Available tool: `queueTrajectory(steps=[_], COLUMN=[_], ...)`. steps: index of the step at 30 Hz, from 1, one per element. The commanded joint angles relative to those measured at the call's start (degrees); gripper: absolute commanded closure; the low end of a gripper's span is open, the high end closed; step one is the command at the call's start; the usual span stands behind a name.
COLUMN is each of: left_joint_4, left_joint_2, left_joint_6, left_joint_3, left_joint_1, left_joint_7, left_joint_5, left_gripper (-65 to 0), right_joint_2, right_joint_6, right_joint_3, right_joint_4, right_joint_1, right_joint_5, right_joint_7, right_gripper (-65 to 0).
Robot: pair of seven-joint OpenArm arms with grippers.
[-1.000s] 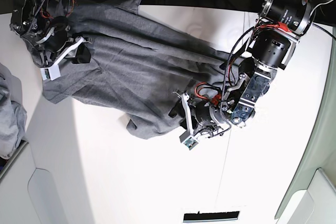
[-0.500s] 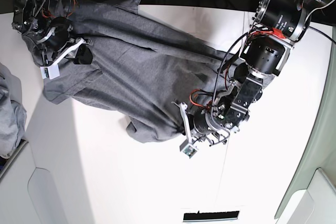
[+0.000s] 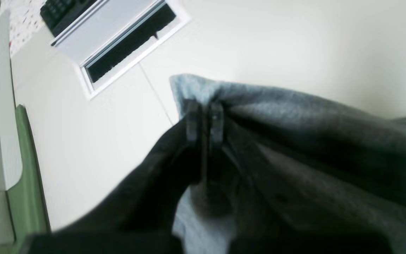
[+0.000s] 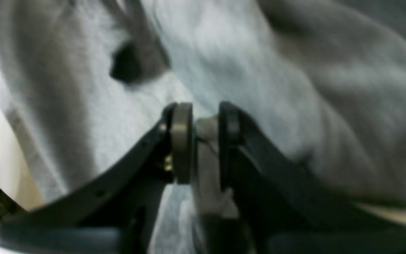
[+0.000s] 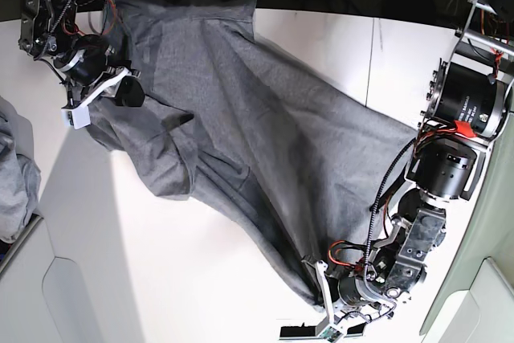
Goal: Layout the t-shirt on the table in an organized manner, then fold the t-shirt properly
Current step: 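Regrasp the shirt hem with the left gripper and pull it outward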
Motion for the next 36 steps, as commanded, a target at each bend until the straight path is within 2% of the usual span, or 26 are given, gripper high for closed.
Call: queueTrajectory(steps=[1, 5, 8, 11, 14, 15, 18, 19, 20, 25, 30, 33, 36], left_joint_4=[1.0, 5.4, 14.4, 25.5, 33.5, 34.7, 35.3, 35.3, 35.3, 37.5, 41.6, 38.8, 32.0], left_joint_2=[0.1, 0.1, -0.1, -0.5, -0.9, -0.8, -0.9, -0.9, -0.9, -1.6, -2.3, -3.0, -3.4], left_joint_6=[-1.3, -9.1, -13.1, -17.6, -17.8, -17.8, -18.1, -18.0, -18.0, -17.7, -15.0, -14.1, -14.0], left_joint_3=[-0.3, -0.3, -0.3, -0.3, -0.3, -0.3, -0.2, -0.3, -0.3, -2.2, -12.3, -16.2, -15.5], left_joint_1=[-1.2, 3.1, 10.5, 19.6, 27.4, 29.2, 32.3, 32.8, 33.0, 32.7, 32.5, 32.0, 30.8], left_joint_7=[0.0, 6.3, 11.3, 12.6, 13.3, 13.4, 12.0, 11.9, 12.1, 13.7, 11.6, 10.3, 7.4], left_joint_5=[-1.4, -8.9, -13.6, -18.4, -20.9, -21.1, -21.2, -21.2, -21.3, -23.6, -24.0, -23.1, -20.7], left_gripper=[0.0, 0.0, 0.0, 0.0, 0.0, -2.7, -28.8, -34.8, -37.6, -37.6, -37.6, -37.6, -37.6], right_joint_2=[0.5, 0.5, 0.5, 0.5, 0.5, 0.5, 0.5, 0.5, 0.5, 0.5, 0.5, 0.5, 0.5], right_joint_6=[0.1, 0.1, 0.1, 0.0, 0.0, 0.0, 0.0, 0.0, 0.0, 0.0, 0.0, 0.0, 0.0], right_joint_3=[0.3, 0.3, 0.3, 0.3, 0.3, 0.3, 0.3, 0.3, 0.3, 0.3, 0.3, 0.3, 0.3], right_joint_4=[0.7, 0.7, 0.7, 0.7, 0.7, 0.7, 0.7, 0.7, 0.7, 0.7, 0.7, 0.7, 0.7], right_joint_1=[0.6, 0.6, 0.6, 0.6, 0.6, 0.6, 0.6, 0.6, 0.6, 0.6, 0.6, 0.6, 0.9], right_joint_5=[1.0, 1.0, 1.0, 1.0, 0.1, -0.3, -1.6, -2.0, -2.3, -2.2, -2.2, -2.6, -2.6], right_joint_7=[0.9, 0.9, 0.9, 1.2, 1.5, 1.5, 1.5, 1.5, 1.5, 2.5, 2.6, 2.6, 2.6], right_gripper=[-13.8, -13.8, -13.8, -13.8, -13.8, -13.8, -13.8, -13.9, -13.9, -13.9, -13.9, -13.9, -13.9])
